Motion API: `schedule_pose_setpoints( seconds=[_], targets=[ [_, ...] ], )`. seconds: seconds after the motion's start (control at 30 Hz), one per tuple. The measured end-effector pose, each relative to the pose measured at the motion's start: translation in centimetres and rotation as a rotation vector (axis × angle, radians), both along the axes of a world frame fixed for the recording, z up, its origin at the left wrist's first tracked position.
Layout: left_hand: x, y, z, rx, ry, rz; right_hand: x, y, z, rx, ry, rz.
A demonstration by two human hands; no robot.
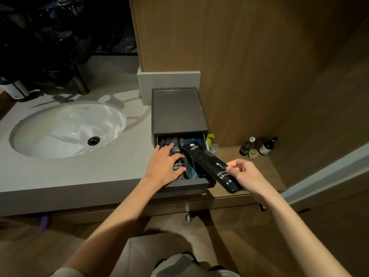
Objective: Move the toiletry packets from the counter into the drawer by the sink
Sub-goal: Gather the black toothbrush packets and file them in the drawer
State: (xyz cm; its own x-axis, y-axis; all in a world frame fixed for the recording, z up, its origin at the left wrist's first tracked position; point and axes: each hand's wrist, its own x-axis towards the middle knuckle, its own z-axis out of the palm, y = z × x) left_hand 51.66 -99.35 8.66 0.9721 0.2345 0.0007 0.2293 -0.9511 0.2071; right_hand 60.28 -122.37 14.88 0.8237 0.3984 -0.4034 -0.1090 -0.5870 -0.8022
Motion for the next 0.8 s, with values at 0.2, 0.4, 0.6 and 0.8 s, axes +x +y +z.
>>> schedule_pose_setpoints(
  seconds=[0.2, 0.4, 0.6, 0.8],
  targets=[
    [0.3, 0.5, 0.2, -0.013, 0.026, -0.012, 0.2, 2.3, -0.7, 0.063, 0.071, -0.059],
    [-0.3, 1.2, -0.2, -0.082, -0.018, 0.004, -0.5, 6.1, -2.7, 0.095, 0.073, -0.101],
    [-1.0, 1.8, -0.3, -0.115, 0.004, 0.043, -1.3, 8.3, -3.6, 0.059, 0.046, -0.143],
    [-1.1, 1.6, -0.7, -0.072, 0.028, 0.029, -1.5, 10.0, -4.1, -0.097, -0.04, -0.056]
  ],
)
